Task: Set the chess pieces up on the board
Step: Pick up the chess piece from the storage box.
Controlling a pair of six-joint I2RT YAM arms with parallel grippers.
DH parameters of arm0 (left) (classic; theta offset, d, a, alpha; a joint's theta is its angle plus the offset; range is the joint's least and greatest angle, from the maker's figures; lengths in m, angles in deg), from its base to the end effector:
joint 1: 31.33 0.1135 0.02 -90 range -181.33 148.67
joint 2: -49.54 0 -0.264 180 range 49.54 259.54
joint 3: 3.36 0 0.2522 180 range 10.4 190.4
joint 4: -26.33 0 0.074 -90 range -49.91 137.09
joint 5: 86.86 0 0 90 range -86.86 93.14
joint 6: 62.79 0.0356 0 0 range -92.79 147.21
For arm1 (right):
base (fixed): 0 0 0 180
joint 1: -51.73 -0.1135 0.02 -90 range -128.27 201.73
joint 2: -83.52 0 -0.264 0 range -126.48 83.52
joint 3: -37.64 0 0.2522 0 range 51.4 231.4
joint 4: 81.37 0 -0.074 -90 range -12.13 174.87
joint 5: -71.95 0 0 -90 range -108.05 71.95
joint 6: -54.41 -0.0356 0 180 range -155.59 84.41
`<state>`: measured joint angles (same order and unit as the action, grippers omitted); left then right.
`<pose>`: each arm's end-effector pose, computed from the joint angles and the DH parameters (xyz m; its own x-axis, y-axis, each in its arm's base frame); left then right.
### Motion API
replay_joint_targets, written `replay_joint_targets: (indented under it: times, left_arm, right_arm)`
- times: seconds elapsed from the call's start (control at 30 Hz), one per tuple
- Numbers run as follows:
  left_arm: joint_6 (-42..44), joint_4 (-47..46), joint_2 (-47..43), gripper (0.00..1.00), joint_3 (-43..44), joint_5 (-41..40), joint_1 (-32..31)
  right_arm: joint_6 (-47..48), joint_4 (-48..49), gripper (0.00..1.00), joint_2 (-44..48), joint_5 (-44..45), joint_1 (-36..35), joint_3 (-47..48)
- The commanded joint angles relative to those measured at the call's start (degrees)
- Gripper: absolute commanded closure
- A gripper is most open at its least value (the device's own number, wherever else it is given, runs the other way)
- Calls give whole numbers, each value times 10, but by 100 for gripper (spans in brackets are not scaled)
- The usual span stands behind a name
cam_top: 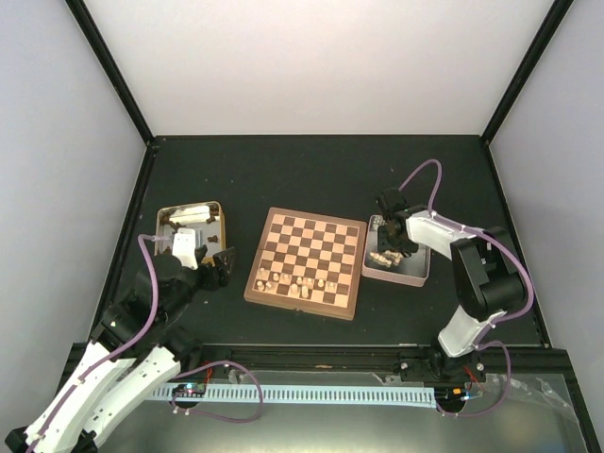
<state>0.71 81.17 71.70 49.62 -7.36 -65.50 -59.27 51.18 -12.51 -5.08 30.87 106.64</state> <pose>0.0795 -0.0461 0.2979 -0.4864 -0.2001 -0.8505 0.2207 0.9137 -0.3412 0.2846 0.0999 0.1567 -0.9414 0.0601 -0.3319 0.0952 0.9913 -0.0906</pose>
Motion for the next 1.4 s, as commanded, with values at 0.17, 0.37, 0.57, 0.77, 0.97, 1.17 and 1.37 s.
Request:
replay_joint_targets:
  times: [0.17,0.37,0.57,0.77,0.97,1.17,1.37]
  left_arm:
    - [8,-1,5,19,3,-12,3]
    - [9,-2,5,19,3,-12,3]
    - [8,-3,7,19,3,-11,3]
    - [8,-3,7,19,2,-10,3]
    - [7,-4,6,19,2,-9,3]
    - [7,-3,5,19,2,-7,3]
    - [5,-2,4,19,2,-3,3]
  right_arm:
    - [3,32,50,-25,-16,20,1]
    - [-9,31,75,-22,-37,26,-1]
    - [-26,17,66,-2,-36,26,-8]
    - [-33,9,70,27,-50,26,-27]
    - [-35,19,88,26,-50,26,-35]
    - [-30,30,87,3,-53,26,-31]
    - [-32,36,86,-7,-68,26,-34]
